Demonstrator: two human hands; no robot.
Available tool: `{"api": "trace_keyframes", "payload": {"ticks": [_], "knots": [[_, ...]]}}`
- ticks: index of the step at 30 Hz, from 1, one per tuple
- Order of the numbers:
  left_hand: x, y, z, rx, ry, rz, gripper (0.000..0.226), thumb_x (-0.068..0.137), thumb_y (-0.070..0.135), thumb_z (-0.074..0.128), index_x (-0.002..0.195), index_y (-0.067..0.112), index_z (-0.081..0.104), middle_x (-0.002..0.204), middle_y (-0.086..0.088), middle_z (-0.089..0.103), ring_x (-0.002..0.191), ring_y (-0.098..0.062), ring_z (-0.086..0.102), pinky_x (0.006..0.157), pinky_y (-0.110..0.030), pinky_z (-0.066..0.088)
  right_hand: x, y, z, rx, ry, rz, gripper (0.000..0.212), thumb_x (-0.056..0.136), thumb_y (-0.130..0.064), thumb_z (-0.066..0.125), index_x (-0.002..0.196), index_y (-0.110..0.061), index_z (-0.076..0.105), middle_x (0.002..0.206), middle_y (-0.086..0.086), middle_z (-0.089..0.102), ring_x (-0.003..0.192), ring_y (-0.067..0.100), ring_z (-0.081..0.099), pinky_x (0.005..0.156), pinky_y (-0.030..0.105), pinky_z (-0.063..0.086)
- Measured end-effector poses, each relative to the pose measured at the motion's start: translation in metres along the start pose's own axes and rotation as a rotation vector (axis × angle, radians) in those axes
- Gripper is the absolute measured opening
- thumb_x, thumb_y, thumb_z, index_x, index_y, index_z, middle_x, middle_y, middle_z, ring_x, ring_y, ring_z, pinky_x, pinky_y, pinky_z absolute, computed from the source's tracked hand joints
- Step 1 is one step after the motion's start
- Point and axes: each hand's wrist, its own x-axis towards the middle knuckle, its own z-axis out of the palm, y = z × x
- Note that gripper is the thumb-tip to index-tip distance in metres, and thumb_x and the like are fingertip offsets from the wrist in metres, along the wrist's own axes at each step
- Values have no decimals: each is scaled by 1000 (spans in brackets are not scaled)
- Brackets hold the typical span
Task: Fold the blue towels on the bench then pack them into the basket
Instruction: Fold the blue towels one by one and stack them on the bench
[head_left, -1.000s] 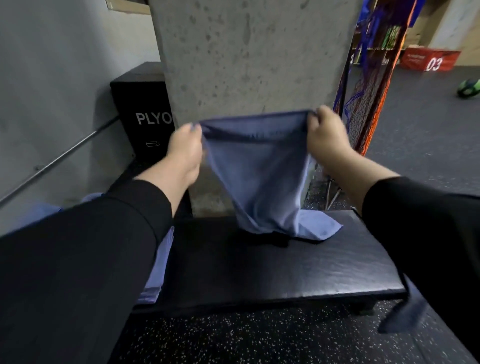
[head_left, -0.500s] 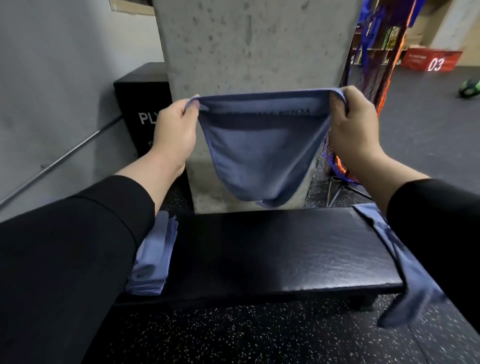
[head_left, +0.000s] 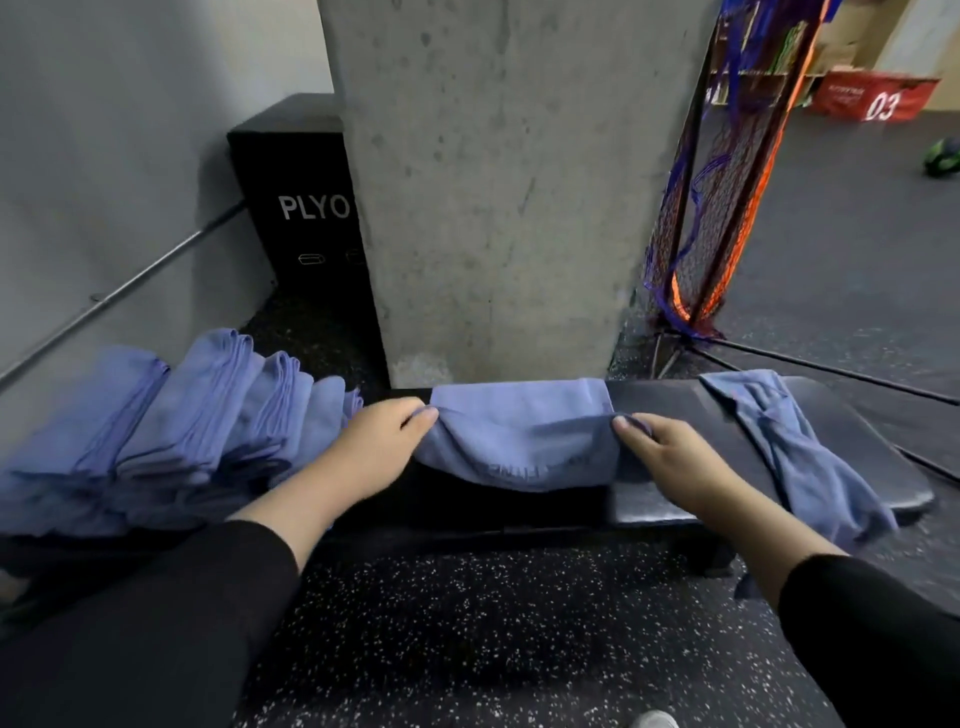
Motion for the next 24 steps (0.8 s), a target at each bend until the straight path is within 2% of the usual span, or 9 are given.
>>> {"api": "trace_keyframes", "payload": {"ticks": [2, 5, 8, 10, 13, 17, 20, 22, 24], "knots": [[-9, -8, 6, 9, -187, -51, 39, 107, 33, 44, 72, 17, 47, 69, 6, 51, 67, -11, 45, 71, -41, 41, -8, 8, 0, -68, -152, 56, 55, 96, -59, 50, 95, -6, 65, 88, 3, 73, 77, 7, 52, 85, 40, 51], [-21, -22, 12, 170, -408, -54, 37, 108, 33, 40, 76, 16, 46, 76, 2, 52, 71, -12, 46, 73, -38, 42, -16, 12, -1, -221, -246, 63, 38, 104, -40, 49, 97, -7, 66, 94, 8, 72, 80, 11, 55, 78, 26, 45], [-25, -27, 15, 269, -519, -77, 35, 109, 32, 37, 89, 10, 54, 91, -6, 61, 84, -23, 56, 80, -37, 43, -20, 19, 1, -338, -339, 89, 34, 104, -40, 48, 103, -11, 66, 101, 4, 72, 96, 20, 65, 88, 33, 46], [-24, -26, 15, 278, -522, -81, 35, 109, 31, 37, 91, 8, 56, 94, -8, 61, 88, -26, 57, 79, -37, 42, -21, 18, 1, -357, -348, 102, 34, 104, -40, 48, 105, -12, 67, 103, 4, 72, 100, 23, 65, 91, 36, 47], [-23, -24, 12, 300, -511, -74, 35, 109, 31, 37, 84, 12, 52, 90, -8, 60, 81, -21, 52, 73, -37, 38, -23, 11, -1, -358, -338, 110, 33, 105, -39, 48, 106, -13, 68, 103, 3, 72, 99, 22, 65, 87, 33, 46], [-30, -13, 7, 260, -545, -55, 37, 108, 33, 40, 90, 4, 55, 92, -12, 61, 78, -17, 49, 80, -40, 43, -26, 9, -7, -422, -328, 109, 35, 105, -38, 46, 97, -9, 65, 93, 3, 70, 87, 21, 61, 70, 30, 37], [-34, -5, 5, 161, -495, -26, 37, 106, 33, 44, 87, 4, 56, 91, -14, 63, 77, -15, 50, 82, -42, 45, -31, 7, -16, -459, -318, 99, 36, 105, -39, 47, 86, -11, 61, 81, -1, 66, 74, 15, 56, 63, 23, 38], [-35, -1, 3, 15, -466, -34, 39, 103, 35, 48, 89, 0, 57, 85, -10, 62, 78, -13, 51, 86, -46, 46, -33, 7, -23, -467, -313, 106, 38, 104, -41, 47, 90, -10, 64, 85, 4, 69, 79, 20, 61, 71, 26, 42], [-37, 3, 2, -213, -485, -103, 45, 98, 38, 52, 96, -7, 59, 85, -6, 63, 79, -13, 56, 83, -44, 50, -35, 4, -30, -453, -299, 110, 40, 104, -42, 48, 98, -8, 68, 94, 9, 72, 92, 26, 65, 81, 33, 45]]}}
